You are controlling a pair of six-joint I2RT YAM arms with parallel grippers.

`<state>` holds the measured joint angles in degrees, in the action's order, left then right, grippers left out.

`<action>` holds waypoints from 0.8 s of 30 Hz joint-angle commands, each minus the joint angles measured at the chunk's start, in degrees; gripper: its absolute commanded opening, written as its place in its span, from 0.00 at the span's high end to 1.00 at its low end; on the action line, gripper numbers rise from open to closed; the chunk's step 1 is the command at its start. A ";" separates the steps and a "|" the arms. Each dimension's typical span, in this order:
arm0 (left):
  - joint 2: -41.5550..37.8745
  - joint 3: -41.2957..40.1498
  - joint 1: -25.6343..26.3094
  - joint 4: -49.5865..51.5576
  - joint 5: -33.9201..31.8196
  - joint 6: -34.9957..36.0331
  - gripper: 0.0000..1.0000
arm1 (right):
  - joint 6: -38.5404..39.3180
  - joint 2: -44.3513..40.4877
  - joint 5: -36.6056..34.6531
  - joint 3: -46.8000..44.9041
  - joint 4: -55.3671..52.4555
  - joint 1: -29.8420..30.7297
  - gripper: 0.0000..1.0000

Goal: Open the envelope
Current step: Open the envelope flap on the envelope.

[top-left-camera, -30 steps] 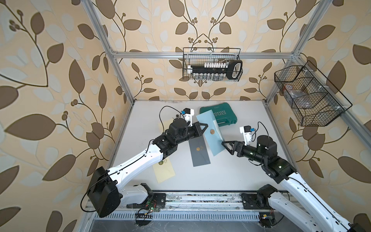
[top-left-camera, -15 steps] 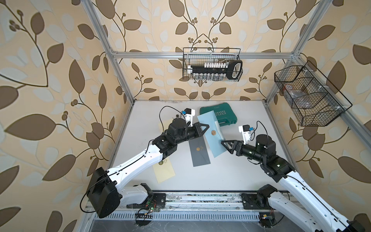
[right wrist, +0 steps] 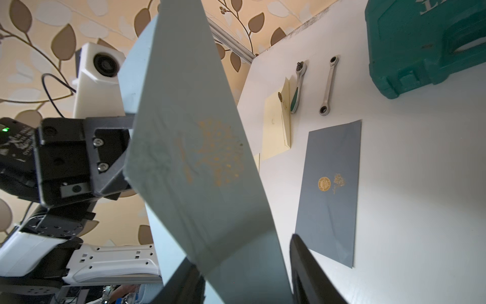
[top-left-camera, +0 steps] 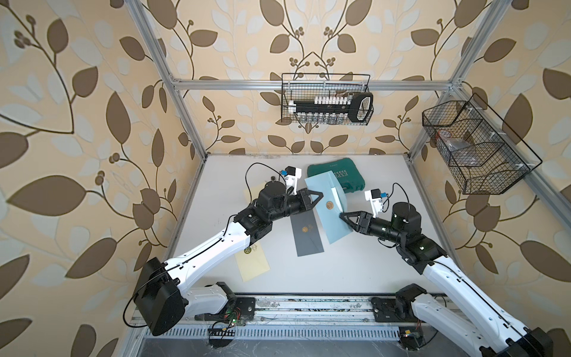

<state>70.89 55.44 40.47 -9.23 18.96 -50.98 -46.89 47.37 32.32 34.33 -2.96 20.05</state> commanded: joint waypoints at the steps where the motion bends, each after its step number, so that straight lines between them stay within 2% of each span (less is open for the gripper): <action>1: -1.96 1.87 0.49 -1.67 0.47 1.15 1.00 | -2.55 0.48 6.31 -1.55 3.95 -2.54 0.58; 6: -2.42 1.52 0.49 -1.66 0.38 1.15 1.00 | -7.43 1.28 11.19 -3.21 10.40 -4.82 0.64; 10: -2.84 1.53 0.49 -1.72 0.45 0.97 1.00 | -6.95 1.83 10.87 -3.34 9.37 -4.83 0.65; 12: -3.19 1.58 0.49 -1.71 0.79 0.97 1.00 | -5.97 1.72 8.31 -3.23 5.94 -5.21 0.65; 16: -3.91 1.43 0.49 -1.66 0.93 1.15 1.00 | -6.03 1.62 6.48 -4.25 3.34 -7.14 0.61; 24: -4.10 1.23 0.49 -2.35 1.05 0.63 1.00 | -4.72 1.50 14.05 -2.80 8.30 -7.06 0.45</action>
<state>68.29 55.44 40.53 -9.15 19.09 -50.98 -52.47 49.21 42.33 30.92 2.79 12.78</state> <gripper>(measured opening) 0.045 0.545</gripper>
